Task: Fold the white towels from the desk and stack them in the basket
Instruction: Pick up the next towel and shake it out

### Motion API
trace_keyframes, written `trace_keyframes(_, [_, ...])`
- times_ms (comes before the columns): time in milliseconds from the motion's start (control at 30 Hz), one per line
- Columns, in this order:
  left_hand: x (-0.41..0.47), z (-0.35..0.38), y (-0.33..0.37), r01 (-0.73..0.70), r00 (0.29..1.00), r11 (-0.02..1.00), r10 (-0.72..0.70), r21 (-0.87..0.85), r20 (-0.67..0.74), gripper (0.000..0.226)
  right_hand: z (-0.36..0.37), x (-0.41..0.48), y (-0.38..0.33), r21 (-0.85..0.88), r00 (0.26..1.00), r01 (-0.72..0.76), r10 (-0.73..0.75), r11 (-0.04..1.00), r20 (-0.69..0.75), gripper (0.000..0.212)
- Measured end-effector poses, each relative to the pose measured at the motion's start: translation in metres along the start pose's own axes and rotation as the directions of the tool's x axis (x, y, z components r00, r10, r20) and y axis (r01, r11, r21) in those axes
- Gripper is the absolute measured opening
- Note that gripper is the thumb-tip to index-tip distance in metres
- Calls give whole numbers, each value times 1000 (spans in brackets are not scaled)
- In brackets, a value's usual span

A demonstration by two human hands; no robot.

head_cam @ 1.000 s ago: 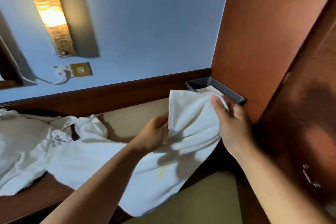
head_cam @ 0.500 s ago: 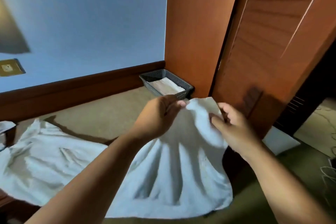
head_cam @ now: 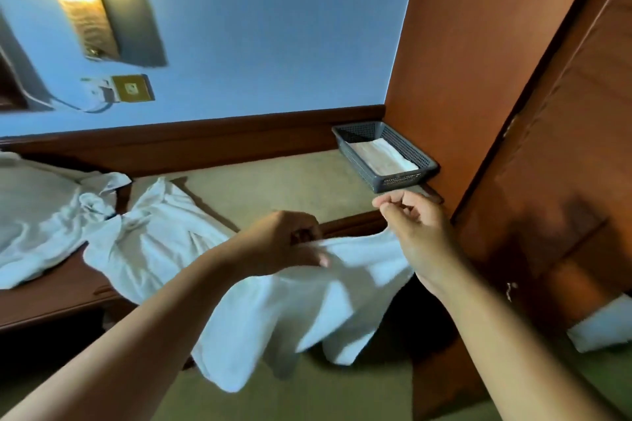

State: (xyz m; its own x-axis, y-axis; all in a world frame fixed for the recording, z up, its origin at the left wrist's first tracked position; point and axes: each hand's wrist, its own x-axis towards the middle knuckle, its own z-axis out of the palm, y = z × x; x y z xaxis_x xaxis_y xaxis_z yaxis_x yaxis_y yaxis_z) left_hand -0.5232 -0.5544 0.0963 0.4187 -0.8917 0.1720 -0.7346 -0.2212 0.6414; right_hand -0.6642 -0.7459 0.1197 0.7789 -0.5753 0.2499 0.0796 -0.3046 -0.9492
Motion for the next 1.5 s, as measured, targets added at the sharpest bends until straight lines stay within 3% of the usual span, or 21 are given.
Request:
trace_keyframes(67, [-26,1,-36,126,992,990,-127,58,22,29,17,15,-7,141,999,-7,13,990,-42,12])
trace_keyframes(200, [-92,-12,-131,430,901,901,-424,56,-87,60,13,62,-19,264,930,59,43,963,-365,16])
trace_keyframes(300, [-141,-39,-190,571,821,820,-570,46,-21,34,19,79,-15,201,894,12,79,979,-441,10])
trace_keyframes(367, [-146,-48,-198,577,816,814,-578,67,-18,25,39,76,-9,120,942,1,39,993,-334,9])
trace_keyframes(467, [-116,-68,-180,385,906,923,-375,16,-197,53,97,61,-6,-70,996,-49,53,996,66,20])
trace_keyframes(567, [-76,-95,-134,120,970,992,-108,46,-220,19,155,37,-1,-310,881,-27,169,950,442,53])
trace_keyframes(633, [-58,-114,-107,20,973,995,2,94,-230,9,186,22,4,-369,805,-14,229,929,548,57])
trace_keyframes(733, [-52,-127,-100,12,954,997,11,74,-301,8,207,18,12,-337,884,11,148,941,443,18])
trace_keyframes(900, [-66,-104,-139,167,958,985,-152,45,-244,33,202,29,14,-241,935,86,6,967,355,37])
trace_keyframes(1067, [-85,-39,-192,327,943,932,-331,155,3,63,163,45,19,-44,992,-71,75,997,99,30])
trace_keyframes(1167, [-67,-6,-195,330,943,934,-319,139,-96,36,115,55,29,52,994,-110,110,993,-1,17])
trace_keyframes(1233, [-43,11,-180,316,943,934,-289,167,-166,20,76,63,50,16,985,-124,125,992,-121,12])
trace_keyframes(1300, [-11,27,-153,306,935,939,-265,155,-236,19,29,68,76,-52,953,-170,151,984,-261,10])
trace_keyframes(1367, [19,43,-122,257,933,962,-223,89,-281,16,-20,68,101,-150,915,-229,160,962,-371,24])
trace_keyframes(1433, [43,55,-90,191,944,979,-163,72,-287,16,-59,68,119,-300,917,-265,144,916,-371,30])
trace_keyframes(1500, [69,64,-54,120,959,990,-95,79,-268,18,-88,66,124,-457,961,-262,184,850,-207,21])
